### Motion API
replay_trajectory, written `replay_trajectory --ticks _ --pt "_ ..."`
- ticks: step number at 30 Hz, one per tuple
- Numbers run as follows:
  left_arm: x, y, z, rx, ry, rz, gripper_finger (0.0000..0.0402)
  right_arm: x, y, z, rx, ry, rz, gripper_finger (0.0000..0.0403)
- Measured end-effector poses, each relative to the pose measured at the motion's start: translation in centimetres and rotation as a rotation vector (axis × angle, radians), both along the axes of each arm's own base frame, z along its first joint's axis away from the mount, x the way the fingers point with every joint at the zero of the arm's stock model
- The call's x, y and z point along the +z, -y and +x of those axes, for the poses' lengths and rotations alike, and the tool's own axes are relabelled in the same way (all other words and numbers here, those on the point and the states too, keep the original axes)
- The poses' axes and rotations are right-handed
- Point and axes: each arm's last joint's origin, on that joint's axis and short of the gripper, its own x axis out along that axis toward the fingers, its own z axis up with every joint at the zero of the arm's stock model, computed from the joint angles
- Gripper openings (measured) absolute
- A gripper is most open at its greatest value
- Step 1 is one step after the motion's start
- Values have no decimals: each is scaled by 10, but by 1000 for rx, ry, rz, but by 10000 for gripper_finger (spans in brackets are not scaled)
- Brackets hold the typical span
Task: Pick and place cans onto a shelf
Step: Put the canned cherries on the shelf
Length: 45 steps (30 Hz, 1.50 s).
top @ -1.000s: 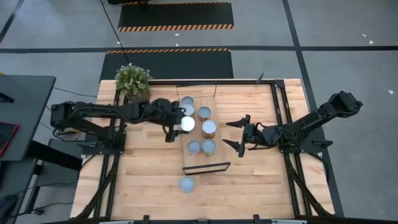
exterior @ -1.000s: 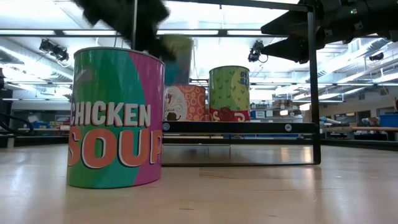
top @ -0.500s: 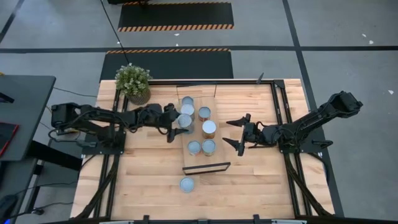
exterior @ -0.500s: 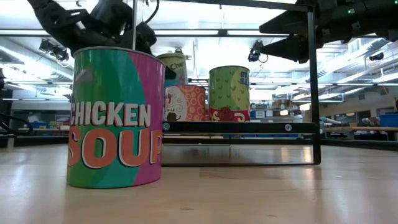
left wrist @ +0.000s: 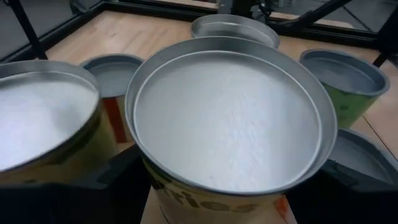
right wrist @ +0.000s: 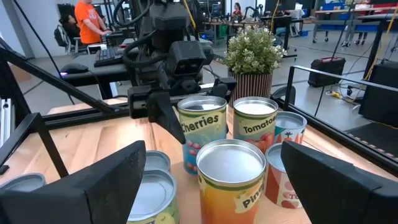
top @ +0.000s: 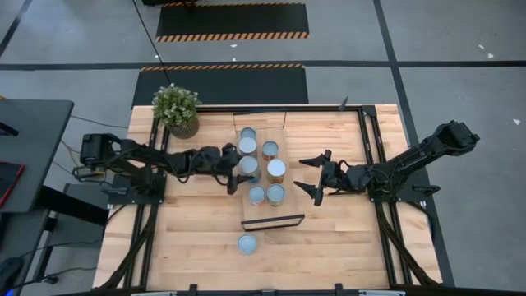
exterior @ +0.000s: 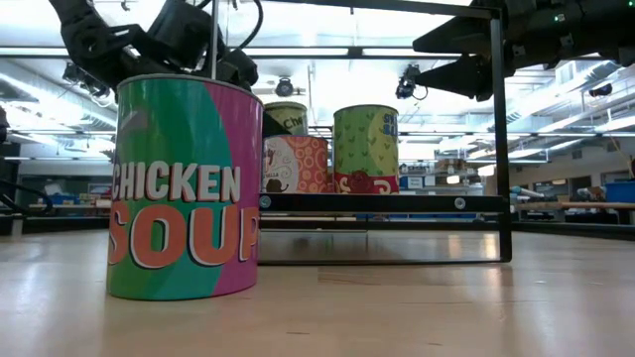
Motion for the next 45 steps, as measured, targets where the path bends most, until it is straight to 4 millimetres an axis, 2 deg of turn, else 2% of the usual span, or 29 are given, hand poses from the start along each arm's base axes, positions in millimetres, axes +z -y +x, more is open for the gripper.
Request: replay_trajectory --ticks 12,21,28,30,45 --pt "-5 14 2 71 -23 27 302 0 0 0 0 1 -5 382" --pt "-15 15 5 105 -52 -12 319 1 0 0 1 12 -7 382" --pt "-20 17 5 50 -73 -30 382 1 0 0 1 11 -10 382" --pt "-19 17 6 46 -63 -26 394 1 0 0 1 11 -10 382" --pt "-2 26 1 -16 -28 62 389 2 0 0 1 14 -6 382"
